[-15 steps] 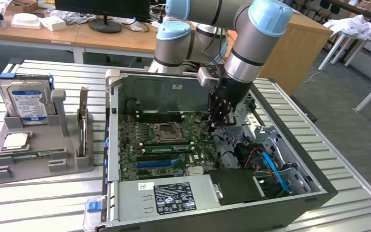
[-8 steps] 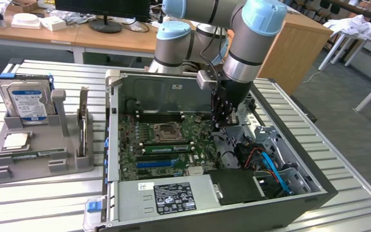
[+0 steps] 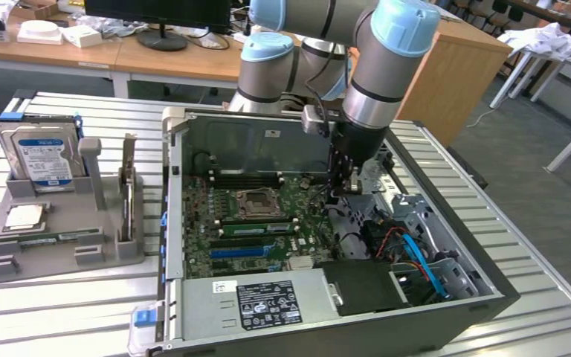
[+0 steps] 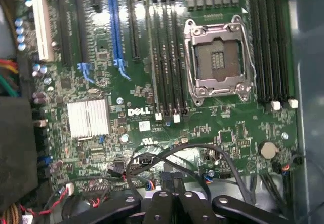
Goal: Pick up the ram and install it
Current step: 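Press down the ram until it locks into place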
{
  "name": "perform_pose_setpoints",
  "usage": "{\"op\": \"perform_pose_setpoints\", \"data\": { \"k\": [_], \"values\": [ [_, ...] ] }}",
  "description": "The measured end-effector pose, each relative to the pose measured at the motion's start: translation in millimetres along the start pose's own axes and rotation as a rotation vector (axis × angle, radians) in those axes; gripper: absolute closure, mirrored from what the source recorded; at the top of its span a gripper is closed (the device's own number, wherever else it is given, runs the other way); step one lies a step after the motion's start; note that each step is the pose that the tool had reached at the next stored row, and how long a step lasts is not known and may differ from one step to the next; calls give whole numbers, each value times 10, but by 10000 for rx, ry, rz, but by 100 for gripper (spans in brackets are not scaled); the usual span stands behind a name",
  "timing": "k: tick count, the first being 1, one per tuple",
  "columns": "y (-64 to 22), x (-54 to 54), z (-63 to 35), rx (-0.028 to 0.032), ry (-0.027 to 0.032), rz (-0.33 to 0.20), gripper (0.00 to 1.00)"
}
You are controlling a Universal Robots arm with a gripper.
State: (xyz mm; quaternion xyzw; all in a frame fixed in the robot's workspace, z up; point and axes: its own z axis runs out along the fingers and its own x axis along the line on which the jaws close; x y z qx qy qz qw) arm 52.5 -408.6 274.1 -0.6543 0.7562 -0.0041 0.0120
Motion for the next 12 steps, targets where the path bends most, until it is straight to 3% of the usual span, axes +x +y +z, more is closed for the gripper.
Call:
{"op": "perform_pose_setpoints", "data": {
  "k": [1,12],
  "values": [
    [0,0,5,5,17,342,90],
    [-1,0,28,29,91,1576,90]
  ]
}}
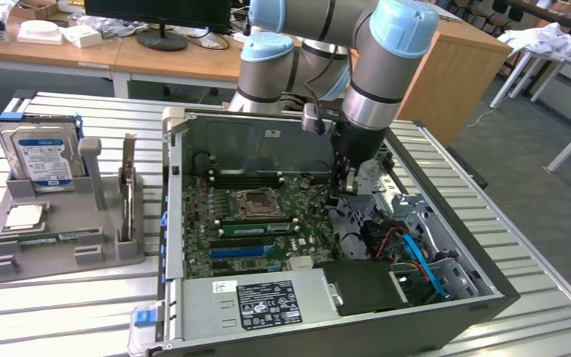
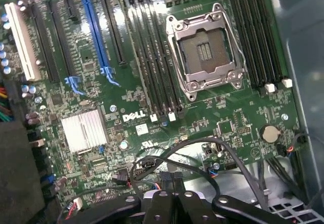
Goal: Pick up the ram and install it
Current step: 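Press down the ram until it locks into place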
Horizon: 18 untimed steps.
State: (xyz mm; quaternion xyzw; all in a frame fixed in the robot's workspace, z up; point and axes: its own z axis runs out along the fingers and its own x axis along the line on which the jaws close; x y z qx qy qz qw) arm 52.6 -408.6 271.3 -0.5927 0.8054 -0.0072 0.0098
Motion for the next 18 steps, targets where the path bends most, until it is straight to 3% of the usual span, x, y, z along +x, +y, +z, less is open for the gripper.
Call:
{"op": "perform_pose_setpoints", "data": {
  "k": [18],
  "values": [
    [-2,0,36,16,56,1753,90]
  ]
}}
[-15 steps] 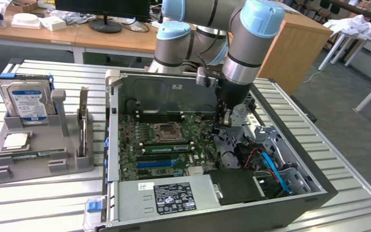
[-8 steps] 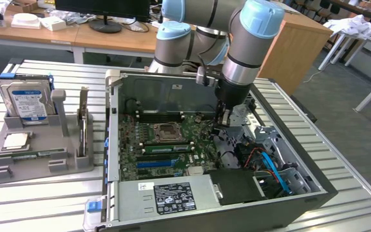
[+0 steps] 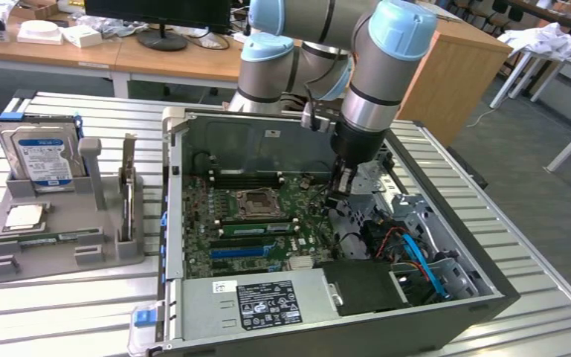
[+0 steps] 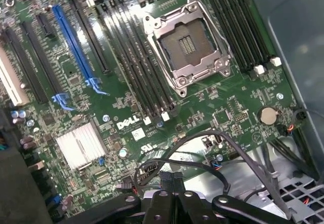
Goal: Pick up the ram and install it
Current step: 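Press down the ram until it locks into place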
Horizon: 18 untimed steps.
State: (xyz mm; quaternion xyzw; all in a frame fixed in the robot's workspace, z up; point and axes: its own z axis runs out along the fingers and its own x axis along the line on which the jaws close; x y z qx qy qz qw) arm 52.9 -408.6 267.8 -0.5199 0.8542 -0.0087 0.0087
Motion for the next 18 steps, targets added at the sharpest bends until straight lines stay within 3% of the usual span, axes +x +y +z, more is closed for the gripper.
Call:
{"op": "perform_pose_setpoints", "data": {
  "k": [18],
  "values": [
    [1,0,25,14,50,1897,90]
  ]
}}
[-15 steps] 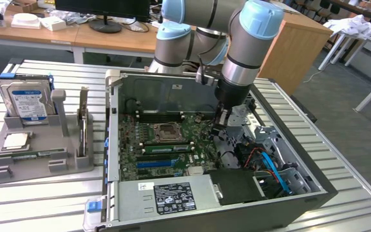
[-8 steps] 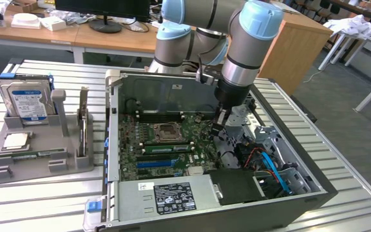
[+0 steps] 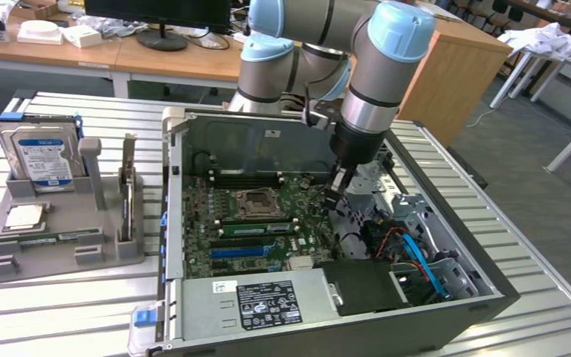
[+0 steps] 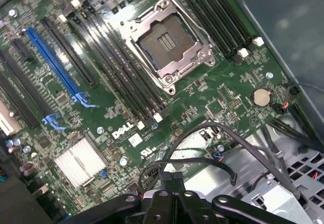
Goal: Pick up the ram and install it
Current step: 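Press down the ram until it locks into place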
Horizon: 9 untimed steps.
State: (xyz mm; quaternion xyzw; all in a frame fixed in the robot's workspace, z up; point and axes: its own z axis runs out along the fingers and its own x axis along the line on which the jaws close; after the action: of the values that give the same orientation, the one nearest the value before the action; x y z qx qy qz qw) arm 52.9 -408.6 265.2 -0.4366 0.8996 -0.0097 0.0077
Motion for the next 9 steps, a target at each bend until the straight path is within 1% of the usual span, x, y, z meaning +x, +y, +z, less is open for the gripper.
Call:
{"op": "perform_pose_setpoints", "data": {
  "k": [9],
  "values": [
    [0,0,12,7,26,991,90]
  ]
}}
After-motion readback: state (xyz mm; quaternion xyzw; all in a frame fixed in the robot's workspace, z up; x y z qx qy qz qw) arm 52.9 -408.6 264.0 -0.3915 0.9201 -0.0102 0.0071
